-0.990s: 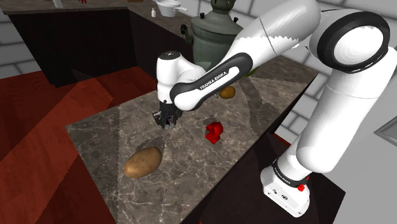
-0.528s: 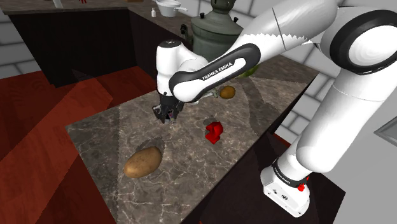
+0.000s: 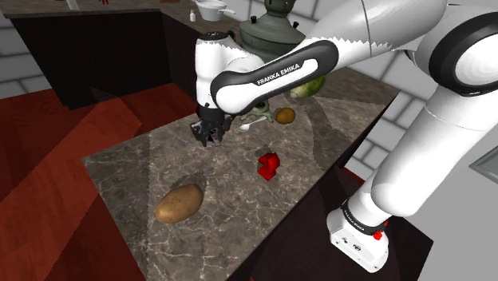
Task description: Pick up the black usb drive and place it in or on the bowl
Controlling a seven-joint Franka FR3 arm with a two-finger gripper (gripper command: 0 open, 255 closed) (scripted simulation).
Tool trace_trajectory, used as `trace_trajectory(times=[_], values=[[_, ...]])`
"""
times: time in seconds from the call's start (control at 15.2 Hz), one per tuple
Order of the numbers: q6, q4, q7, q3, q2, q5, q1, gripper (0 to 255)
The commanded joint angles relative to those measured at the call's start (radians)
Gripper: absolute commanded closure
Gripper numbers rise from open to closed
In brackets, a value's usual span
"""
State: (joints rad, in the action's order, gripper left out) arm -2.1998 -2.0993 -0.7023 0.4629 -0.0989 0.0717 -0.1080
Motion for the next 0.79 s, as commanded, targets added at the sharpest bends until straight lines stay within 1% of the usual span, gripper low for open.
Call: trace_trajectory(times=[0.0, 0.26, 0.73], values=[[0.024, 0.014, 0.006, 0.0, 0.011, -0.007, 0.001, 255], [0.071, 0.041, 0.016, 0.001, 0.034, -0.021, 0.004, 255], [0.117, 0.209, 0.124, -0.062, -0.097, 0.029, 0.065, 255]])
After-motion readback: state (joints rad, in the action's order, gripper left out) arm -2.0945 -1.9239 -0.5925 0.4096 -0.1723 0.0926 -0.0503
